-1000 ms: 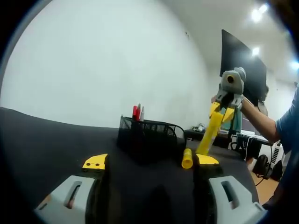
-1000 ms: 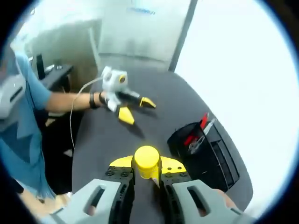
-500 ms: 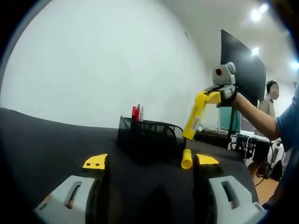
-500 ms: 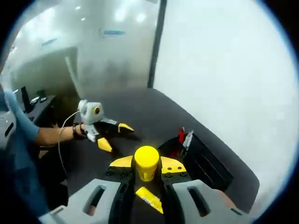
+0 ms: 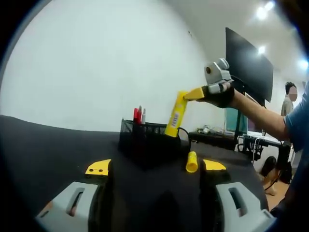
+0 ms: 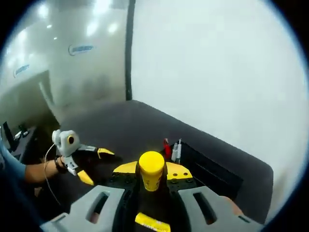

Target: Pick up pens and glue sticks and place them into the holder.

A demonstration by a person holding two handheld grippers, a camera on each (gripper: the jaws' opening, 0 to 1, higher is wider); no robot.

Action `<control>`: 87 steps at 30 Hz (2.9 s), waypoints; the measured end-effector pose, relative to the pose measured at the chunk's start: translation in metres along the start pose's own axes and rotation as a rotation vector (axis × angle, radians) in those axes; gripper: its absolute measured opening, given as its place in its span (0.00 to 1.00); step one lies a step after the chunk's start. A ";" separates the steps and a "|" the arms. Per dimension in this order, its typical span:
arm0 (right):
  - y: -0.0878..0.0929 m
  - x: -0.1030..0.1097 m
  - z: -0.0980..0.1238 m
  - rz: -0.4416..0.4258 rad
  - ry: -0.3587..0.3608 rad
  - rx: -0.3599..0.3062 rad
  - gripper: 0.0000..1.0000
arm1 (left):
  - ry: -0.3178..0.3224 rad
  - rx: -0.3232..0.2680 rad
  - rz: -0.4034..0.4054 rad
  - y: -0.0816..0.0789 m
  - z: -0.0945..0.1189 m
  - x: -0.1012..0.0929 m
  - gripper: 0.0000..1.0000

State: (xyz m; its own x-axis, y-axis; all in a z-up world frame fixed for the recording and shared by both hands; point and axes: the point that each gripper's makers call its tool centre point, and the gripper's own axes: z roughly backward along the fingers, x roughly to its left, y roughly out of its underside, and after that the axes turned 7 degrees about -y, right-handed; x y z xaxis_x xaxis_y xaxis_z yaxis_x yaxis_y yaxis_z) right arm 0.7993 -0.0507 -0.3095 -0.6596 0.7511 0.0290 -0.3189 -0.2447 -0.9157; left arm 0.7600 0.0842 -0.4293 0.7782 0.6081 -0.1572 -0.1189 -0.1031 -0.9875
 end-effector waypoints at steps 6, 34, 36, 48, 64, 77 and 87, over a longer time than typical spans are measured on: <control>-0.002 -0.001 -0.019 -0.007 0.050 -0.011 0.16 | 0.009 0.011 -0.010 0.001 0.001 -0.001 0.71; 0.057 0.002 -0.071 -0.166 0.248 0.054 0.16 | 0.053 0.087 -0.088 0.018 -0.004 -0.015 0.72; 0.059 0.001 -0.073 -0.172 0.259 0.056 0.16 | 0.053 0.088 -0.089 0.018 -0.004 -0.015 0.72; 0.060 -0.005 -0.082 -0.191 0.296 0.041 0.17 | 0.053 0.086 -0.088 0.018 -0.005 -0.015 0.71; 0.042 -0.012 -0.054 -0.101 0.294 0.027 0.19 | 0.052 0.086 -0.088 0.019 -0.005 -0.016 0.71; 0.045 -0.024 0.017 0.007 0.342 0.043 0.19 | 0.054 0.089 -0.089 0.019 -0.004 -0.016 0.71; 0.089 -0.023 0.069 -0.085 0.377 -0.092 0.19 | 0.049 0.090 -0.077 0.019 -0.004 -0.015 0.70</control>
State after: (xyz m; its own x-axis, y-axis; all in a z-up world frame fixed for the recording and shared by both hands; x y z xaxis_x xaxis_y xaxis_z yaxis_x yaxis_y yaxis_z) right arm 0.7391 -0.1326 -0.3640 -0.3315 0.9430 -0.0276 -0.2882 -0.1291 -0.9488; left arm 0.7487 0.0703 -0.4460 0.8161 0.5720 -0.0826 -0.1111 0.0150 -0.9937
